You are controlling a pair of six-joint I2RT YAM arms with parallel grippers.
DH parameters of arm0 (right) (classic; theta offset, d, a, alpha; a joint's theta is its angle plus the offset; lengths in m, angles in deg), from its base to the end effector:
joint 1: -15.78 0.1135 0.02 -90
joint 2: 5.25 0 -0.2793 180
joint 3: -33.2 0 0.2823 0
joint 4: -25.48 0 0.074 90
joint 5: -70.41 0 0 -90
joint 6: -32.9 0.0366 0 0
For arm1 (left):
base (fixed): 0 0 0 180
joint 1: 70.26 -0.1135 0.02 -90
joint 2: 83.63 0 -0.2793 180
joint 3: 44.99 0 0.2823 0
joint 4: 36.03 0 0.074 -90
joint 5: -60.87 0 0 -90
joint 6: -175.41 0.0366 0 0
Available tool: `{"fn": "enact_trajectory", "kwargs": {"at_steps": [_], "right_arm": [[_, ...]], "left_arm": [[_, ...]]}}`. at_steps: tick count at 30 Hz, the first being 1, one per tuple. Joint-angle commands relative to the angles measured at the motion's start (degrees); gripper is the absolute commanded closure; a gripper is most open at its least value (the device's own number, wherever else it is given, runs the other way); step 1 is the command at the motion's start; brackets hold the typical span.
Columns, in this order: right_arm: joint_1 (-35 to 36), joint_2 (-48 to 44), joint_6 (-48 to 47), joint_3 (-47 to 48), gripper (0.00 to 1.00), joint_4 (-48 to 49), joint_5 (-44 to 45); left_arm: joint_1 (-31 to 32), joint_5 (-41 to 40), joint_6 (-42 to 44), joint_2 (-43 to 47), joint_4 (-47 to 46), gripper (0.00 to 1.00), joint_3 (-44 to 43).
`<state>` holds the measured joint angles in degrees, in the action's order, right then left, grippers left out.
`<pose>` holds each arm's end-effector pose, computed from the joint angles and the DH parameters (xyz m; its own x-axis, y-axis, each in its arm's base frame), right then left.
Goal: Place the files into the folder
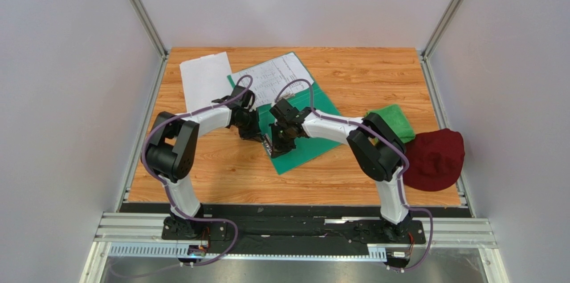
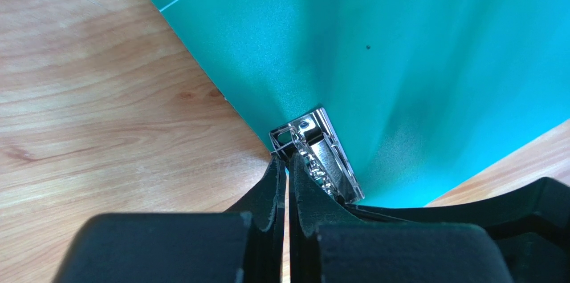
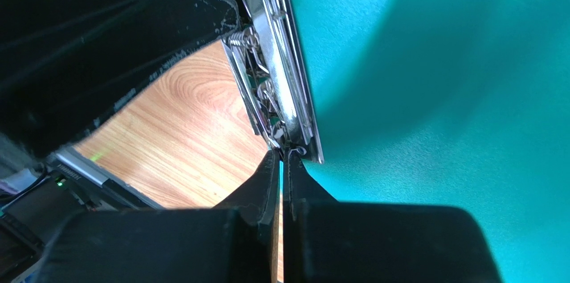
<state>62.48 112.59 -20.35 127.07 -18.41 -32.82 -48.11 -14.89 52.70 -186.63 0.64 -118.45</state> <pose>0.3023 0.3330 0.1442 -0.9683 -0.1782 -0.1751 -0.2350 0.8880 0.3953 0.3417 -0.1488 0.1463 -0.9602 -0.1746 -0.2178 -0.0732 0.9103 -0.4074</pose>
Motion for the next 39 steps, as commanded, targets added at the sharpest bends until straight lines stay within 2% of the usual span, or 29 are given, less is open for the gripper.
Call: {"fn": "enact_trajectory", "kwargs": {"at_steps": [1,6,9,13,15,16,17,19,22,25,26,29,31,35,36,37,39], "right_arm": [[-2.9,-3.0,-1.9,-7.6,1.0,-1.7,8.4],[-2.8,-9.2,-3.5,-1.4,1.0,-6.4,12.1],[-2.8,-9.6,-4.1,1.2,1.0,-8.1,9.9],[-2.8,-10.3,-2.4,1.6,1.0,-5.1,3.8],[-2.8,-10.5,-2.8,1.7,1.0,-4.9,3.0],[-2.8,-11.1,-3.2,1.2,1.0,-4.4,2.6],[-2.9,-11.4,-4.8,0.8,1.0,-4.1,2.5],[-2.9,-11.9,-6.4,-1.3,1.0,-3.6,3.8],[-3.1,-12.3,-9.2,-3.8,0.98,-3.3,6.4],[-3.4,-13.0,-9.5,-7.5,0.98,-2.3,7.8],[-3.6,-13.4,-9.2,-9.3,0.98,-2.0,7.9],[-4.0,-15.0,-9.0,-11.5,0.92,-0.5,6.7],[-4.1,-15.8,-8.9,-11.5,0.89,-0.4,6.4],[-4.0,-17.8,-8.7,-11.1,0.85,-0.6,5.9],[-4.1,-19.0,-8.7,-11.1,0.85,-0.7,6.0],[-4.1,-19.5,-8.6,-11.3,0.84,-0.8,6.2],[-4.3,-21.2,-8.5,-11.7,0.84,-0.9,6.9]], "left_arm": [[0.2,-2.8,5.6,-0.1,7.4,1.0,1.9],[0.2,-2.5,5.8,0.5,7.5,1.0,1.9],[0.2,-1.8,5.7,1.2,7.6,1.0,1.7],[0.2,0.3,4.9,3.6,8.9,0.98,0.1],[0.2,0.0,4.5,5.8,9.9,0.87,-1.2],[0.1,-0.6,4.3,6.5,11.1,0.72,-1.5],[-0.1,-0.7,4.4,7.1,12.0,0.66,-2.0],[-0.8,-1.5,5.1,9.4,14.8,0.55,-3.8],[-1.9,-3.9,5.9,14.1,18.5,0.48,-6.6],[-3.9,-7.3,6.2,20.4,23.8,0.45,-7.7],[-5.0,-7.4,5.9,23.9,25.0,0.47,-7.0],[-7.5,-2.4,6.0,31.4,26.0,0.6,3.6],[-7.7,0.6,3.3,35.0,26.6,0.69,7.6],[-7.9,6.0,-3.7,38.9,26.5,0.65,9.9],[-7.9,6.5,-7.0,38.8,24.6,0.61,11.3],[-7.8,11.2,-8.5,38.7,21.4,0.61,13.4],[-8.0,15.5,-13.7,36.8,12.4,0.6,19.9]]}}
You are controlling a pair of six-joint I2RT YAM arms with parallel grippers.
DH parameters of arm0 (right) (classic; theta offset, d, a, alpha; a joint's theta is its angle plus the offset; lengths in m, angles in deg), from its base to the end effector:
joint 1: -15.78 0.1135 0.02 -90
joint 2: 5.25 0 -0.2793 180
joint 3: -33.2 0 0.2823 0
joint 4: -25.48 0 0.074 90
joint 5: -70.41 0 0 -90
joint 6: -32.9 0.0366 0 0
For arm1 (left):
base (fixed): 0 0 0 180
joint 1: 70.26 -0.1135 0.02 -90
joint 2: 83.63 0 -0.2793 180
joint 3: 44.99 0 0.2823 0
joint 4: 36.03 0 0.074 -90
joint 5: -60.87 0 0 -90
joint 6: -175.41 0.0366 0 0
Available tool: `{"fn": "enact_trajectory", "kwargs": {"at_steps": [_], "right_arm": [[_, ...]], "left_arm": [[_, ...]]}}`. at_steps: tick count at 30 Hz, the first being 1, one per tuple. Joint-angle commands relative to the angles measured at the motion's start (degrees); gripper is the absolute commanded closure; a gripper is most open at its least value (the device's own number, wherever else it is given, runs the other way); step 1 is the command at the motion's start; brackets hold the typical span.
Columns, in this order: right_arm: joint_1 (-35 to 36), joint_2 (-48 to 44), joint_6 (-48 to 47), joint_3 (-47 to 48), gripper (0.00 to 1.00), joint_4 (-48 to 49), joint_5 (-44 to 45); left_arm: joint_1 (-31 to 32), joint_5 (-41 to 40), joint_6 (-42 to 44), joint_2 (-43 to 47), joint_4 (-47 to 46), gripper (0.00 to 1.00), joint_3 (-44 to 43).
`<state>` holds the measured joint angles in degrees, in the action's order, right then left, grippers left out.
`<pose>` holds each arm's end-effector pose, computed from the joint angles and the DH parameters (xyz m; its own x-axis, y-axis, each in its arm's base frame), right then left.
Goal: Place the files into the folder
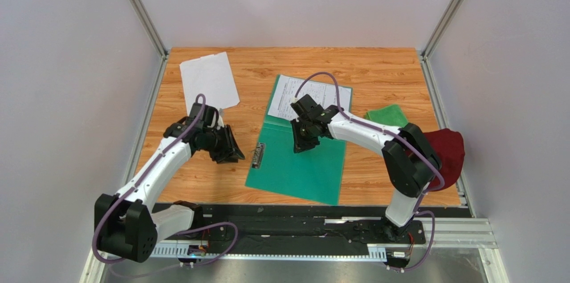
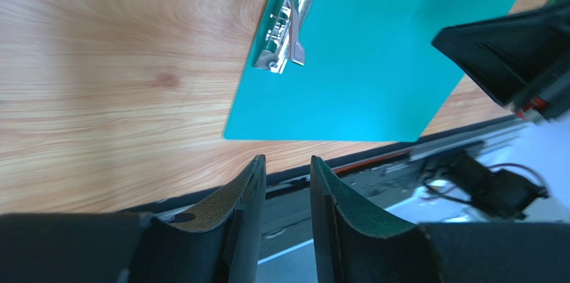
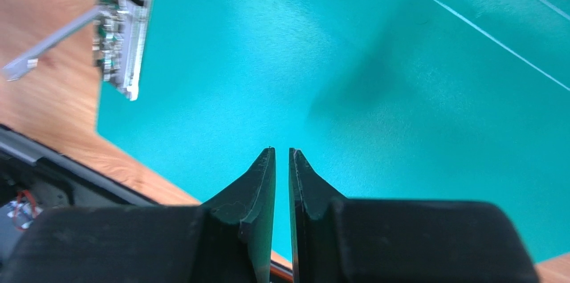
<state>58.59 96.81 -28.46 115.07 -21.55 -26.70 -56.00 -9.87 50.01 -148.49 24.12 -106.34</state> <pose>0.2801 0.2657 0.1875 -0.9337 -0.2166 -0.2851 -0.2985 0.9106 0.2857 0.2212 -0.0687 0.2518 -0.9249 -0.3292 -0.1904 -0.1980 0.8443 -0.4980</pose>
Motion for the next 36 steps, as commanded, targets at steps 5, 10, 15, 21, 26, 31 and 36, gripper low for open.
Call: {"fn": "enact_trajectory", "kwargs": {"at_steps": [5,10,15,21,26,31,36], "right_arm": [[-1.5,-9.2,-0.4,-2.4,0.83,1.8,1.5],[-3.2,-11.7,-0.7,-4.6,0.83,1.6,2.1],[-3.4,-13.4,-0.4,-5.4,0.83,1.5,2.5],[-3.5,-12.9,-0.7,-4.7,0.82,1.1,2.5],[-3.5,-12.6,-1.0,-4.4,0.82,1.5,2.4],[-3.5,-6.7,-1.9,0.7,0.6,4.7,-0.5],[-3.5,3.0,3.3,11.8,0.38,11.3,-1.9]], "left_arm": [[-0.2,17.3,-14.2,-11.6,-24.3,0.59,13.7],[-0.6,17.8,-12.9,-16.8,-29.4,0.55,10.5],[-1.2,19.3,-12.0,-25.0,-31.7,0.53,1.9],[-2.6,22.0,-13.4,-34.9,-33.2,0.49,-13.6],[-5.1,20.6,-7.3,-38.0,-21.2,0.42,-28.9],[-12.1,-2.3,14.0,-35.3,0.7,0.01,-42.9],[-21.3,-6.1,17.5,-39.7,6.5,0.19,-47.7]]}}
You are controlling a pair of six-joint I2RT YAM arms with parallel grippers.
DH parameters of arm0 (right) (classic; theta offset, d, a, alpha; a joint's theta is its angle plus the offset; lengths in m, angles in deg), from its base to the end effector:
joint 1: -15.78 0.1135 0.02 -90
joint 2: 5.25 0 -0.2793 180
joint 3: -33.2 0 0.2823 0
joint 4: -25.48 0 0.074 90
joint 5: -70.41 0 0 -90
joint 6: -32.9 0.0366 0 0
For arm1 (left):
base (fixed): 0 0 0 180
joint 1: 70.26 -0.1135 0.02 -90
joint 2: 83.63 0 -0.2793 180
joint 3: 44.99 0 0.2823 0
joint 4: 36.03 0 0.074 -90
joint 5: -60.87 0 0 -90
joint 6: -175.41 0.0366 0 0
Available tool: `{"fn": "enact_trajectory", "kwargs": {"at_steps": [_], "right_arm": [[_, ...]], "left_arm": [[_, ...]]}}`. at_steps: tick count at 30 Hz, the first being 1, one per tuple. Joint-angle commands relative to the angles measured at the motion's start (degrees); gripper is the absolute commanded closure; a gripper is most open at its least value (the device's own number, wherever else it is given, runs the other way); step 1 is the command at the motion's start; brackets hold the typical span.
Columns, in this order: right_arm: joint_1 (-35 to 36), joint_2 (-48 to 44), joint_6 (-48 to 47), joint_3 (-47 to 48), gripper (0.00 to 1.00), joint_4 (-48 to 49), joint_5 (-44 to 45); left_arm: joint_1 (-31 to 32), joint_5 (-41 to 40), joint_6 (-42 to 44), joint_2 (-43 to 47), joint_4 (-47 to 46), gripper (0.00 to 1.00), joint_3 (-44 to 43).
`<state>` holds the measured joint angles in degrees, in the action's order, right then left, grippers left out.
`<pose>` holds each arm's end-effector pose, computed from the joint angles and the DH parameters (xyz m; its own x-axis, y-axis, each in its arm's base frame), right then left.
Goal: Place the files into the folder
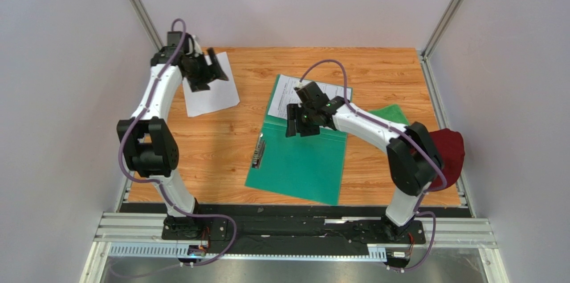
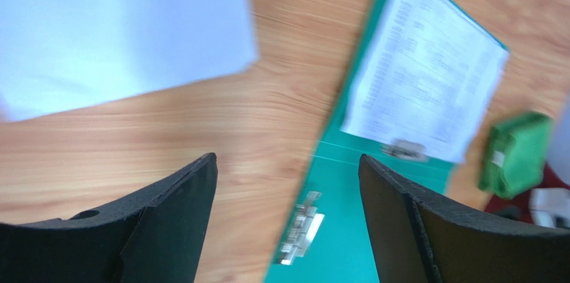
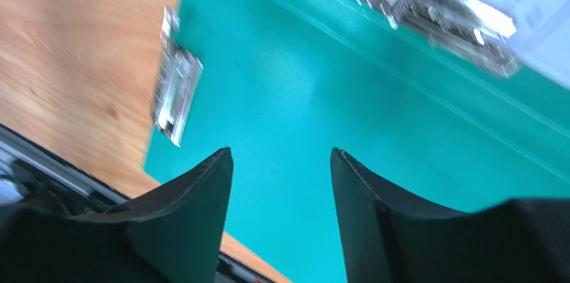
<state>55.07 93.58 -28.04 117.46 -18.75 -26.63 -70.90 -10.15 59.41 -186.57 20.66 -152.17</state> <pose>0.3015 0.2525 0.2241 -0.9078 -0.1199 -0.4019 -0.2708 0.8994 0.3433 0.4304 -0.0071 0.3205 -0.7948 -0.4234 -0.4347 -0.1789 0.8480 -0.4989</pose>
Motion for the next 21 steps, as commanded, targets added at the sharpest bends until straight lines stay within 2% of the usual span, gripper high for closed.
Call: {"fn": "enact_trajectory", "kwargs": {"at_steps": [1,3,4,5,9,14,17,21], "right_arm": [[0.0,8.6,4.0,12.0,0.37,9.3,-2.4],[-0.1,16.4,6.7,21.5,0.36,10.4,-3.3],[0.0,18.9,7.5,24.7,0.35,10.6,-3.9],[0.0,24.5,8.0,31.9,0.35,10.3,-4.0],[-0.1,35.5,9.9,45.6,0.33,12.1,-3.8],[0.0,44.1,10.9,54.1,0.29,17.0,-7.0],[0.0,47.7,11.1,56.1,0.23,20.7,-9.4],[0.0,52.6,10.4,61.9,0.22,18.4,-9.7]], "left_arm": [[-9.0,-4.3,6.1,-3.0,8.9,0.2,-1.5],[-11.0,1.0,3.4,-5.0,4.5,0.21,-1.4],[-11.4,0.9,1.1,-7.6,3.1,0.21,-2.6],[-11.5,1.1,0.3,-9.0,0.3,0.19,-3.4],[-10.6,-0.6,-2.7,-18.6,-2.9,0.17,-11.1],[-10.3,1.5,-5.0,-30.5,-1.7,0.18,-23.7],[-10.8,1.5,-7.7,-32.1,-2.1,0.18,-23.7],[-11.2,1.5,-12.8,-31.3,2.1,0.18,-18.0]]}}
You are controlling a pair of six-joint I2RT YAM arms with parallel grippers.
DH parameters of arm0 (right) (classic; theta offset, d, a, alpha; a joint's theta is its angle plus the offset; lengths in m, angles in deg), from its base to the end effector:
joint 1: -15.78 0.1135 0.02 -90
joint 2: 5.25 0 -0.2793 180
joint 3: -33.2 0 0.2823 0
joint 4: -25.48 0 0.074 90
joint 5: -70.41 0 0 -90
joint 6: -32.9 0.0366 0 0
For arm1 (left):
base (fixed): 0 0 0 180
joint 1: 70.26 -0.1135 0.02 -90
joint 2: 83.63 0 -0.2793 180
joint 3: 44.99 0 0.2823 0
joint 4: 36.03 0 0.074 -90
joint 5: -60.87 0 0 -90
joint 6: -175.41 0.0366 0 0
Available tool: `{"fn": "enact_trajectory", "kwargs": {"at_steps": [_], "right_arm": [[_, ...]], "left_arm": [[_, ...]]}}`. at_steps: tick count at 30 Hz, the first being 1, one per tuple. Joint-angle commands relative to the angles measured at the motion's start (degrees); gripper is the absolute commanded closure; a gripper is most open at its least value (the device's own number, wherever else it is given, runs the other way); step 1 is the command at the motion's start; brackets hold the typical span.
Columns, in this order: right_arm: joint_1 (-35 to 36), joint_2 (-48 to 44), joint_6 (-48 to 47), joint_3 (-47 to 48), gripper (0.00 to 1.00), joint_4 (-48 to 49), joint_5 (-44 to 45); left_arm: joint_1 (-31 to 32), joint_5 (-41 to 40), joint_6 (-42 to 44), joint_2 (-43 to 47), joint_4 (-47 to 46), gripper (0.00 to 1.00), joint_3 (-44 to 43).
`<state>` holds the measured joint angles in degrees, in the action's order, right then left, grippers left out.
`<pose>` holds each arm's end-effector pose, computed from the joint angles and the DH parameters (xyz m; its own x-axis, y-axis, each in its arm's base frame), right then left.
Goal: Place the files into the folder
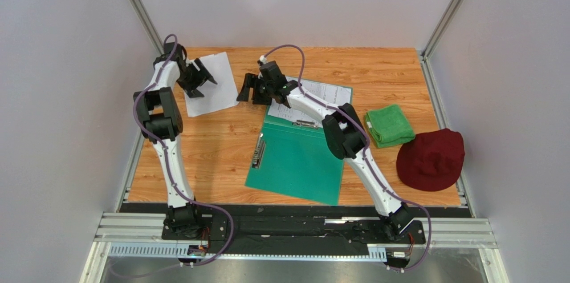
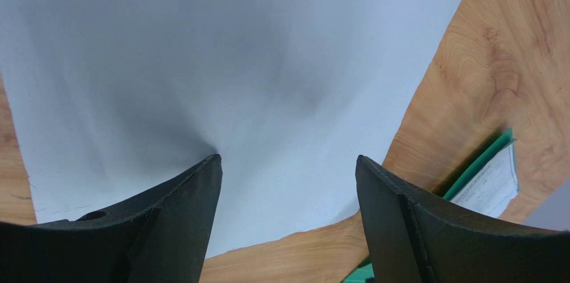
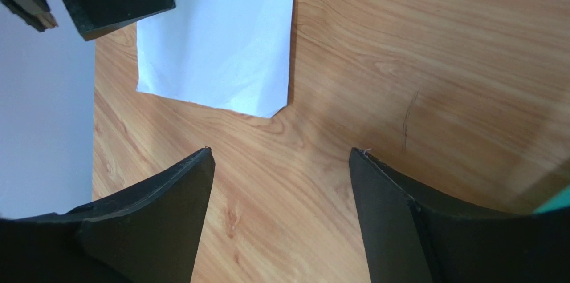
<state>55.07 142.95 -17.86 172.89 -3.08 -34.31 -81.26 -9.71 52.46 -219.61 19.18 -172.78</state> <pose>0.4769 0.4023 0.1530 -0.8480 0.0967 -0.5211 -0.3008 0.7218 0.6234 0.5411 0.0928 0.1703 -0.7181 -0.6622 -0.2140 -0.5058 0.7079 -0.4930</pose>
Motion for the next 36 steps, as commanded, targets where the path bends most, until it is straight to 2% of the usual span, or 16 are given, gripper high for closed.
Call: {"fn": "enact_trajectory", "kwargs": {"at_steps": [1,3,4,7,15,22,30,36], "right_arm": [[0.0,4.1,0.2,7.2,0.22,2.6,-1.9],[0.1,4.4,-0.2,6.9,0.22,2.1,-1.5],[0.1,4.5,-0.7,6.8,0.22,1.6,-1.1],[0.1,3.9,-2.2,5.7,0.22,-0.7,0.7],[2.8,1.1,-4.8,0.5,0.36,-10.2,0.9],[5.1,-4.4,-4.2,-11.7,0.39,-8.0,-1.2],[5.5,-2.5,-3.0,-9.8,0.38,-5.6,-8.8],[5.1,-4.7,0.3,-13.1,0.35,3.2,-13.7]], "left_arm": [[-0.9,1.8,-7.1,2.0,4.6,0.18,6.0],[-0.9,4.5,-6.8,4.3,5.9,0.18,9.9],[-0.9,4.3,-6.4,5.9,5.5,0.18,15.7],[-1.2,3.4,-5.5,13.4,-1.5,0.17,27.5],[-1.1,5.5,-6.2,21.8,-6.7,0.16,39.7],[-1.1,5.7,-7.8,23.0,-9.8,0.16,43.4],[-1.1,5.7,-8.3,23.8,-10.3,0.16,44.1],[-1.1,6.1,-7.7,23.7,-10.6,0.16,44.2]]}}
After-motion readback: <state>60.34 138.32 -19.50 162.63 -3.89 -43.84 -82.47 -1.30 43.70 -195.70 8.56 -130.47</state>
